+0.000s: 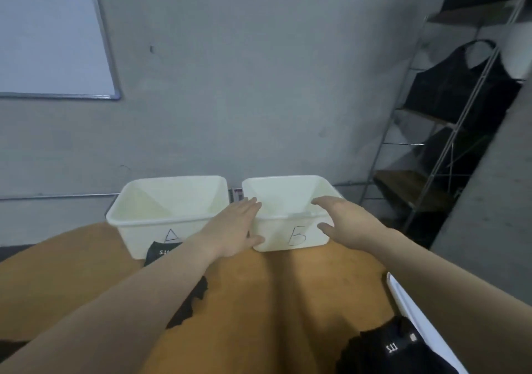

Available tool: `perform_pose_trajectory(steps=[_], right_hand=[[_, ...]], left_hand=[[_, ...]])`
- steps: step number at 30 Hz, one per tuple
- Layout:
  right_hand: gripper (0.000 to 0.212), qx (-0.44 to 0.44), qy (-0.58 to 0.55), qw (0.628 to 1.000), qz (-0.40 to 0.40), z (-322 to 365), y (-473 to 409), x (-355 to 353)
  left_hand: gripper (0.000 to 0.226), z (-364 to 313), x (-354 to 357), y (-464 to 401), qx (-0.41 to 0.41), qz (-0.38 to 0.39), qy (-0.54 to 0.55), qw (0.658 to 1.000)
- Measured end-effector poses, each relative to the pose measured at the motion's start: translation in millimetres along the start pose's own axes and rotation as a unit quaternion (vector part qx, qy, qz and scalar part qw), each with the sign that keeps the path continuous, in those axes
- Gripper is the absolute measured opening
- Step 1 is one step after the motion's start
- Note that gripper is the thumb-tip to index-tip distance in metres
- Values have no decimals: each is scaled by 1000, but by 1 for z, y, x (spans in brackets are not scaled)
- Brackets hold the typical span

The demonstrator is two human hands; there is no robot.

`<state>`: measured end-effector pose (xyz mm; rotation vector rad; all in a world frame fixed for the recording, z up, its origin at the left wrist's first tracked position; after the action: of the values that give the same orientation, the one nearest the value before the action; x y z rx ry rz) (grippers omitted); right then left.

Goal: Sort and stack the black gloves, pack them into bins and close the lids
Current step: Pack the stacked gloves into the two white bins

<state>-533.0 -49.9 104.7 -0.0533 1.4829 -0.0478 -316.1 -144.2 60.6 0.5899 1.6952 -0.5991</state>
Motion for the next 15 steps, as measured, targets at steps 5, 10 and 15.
perform_pose_trajectory(steps=[5, 10, 15], right_hand=[[64, -6, 50, 999, 19, -39, -56, 38], [50, 30, 107, 991, 79, -67, -84, 71], [20, 52, 118, 989, 66, -72, -91, 82]], left_hand=[[87, -1, 39, -73, 14, 28, -70, 997], [60, 1, 51, -108, 24, 35, -97, 994], [58, 4, 52, -111, 21, 19, -120, 992]])
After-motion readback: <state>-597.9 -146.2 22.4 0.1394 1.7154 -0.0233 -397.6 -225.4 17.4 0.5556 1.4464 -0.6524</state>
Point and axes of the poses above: each hand's wrist, its own y-axis away from the middle knuckle, its own x-axis out of the palm, z = x × y, the point moved 6 cm from there along -y, towards the middle knuckle, and after that the axes turned 3 degrees about -x, right-handed, at the moved point
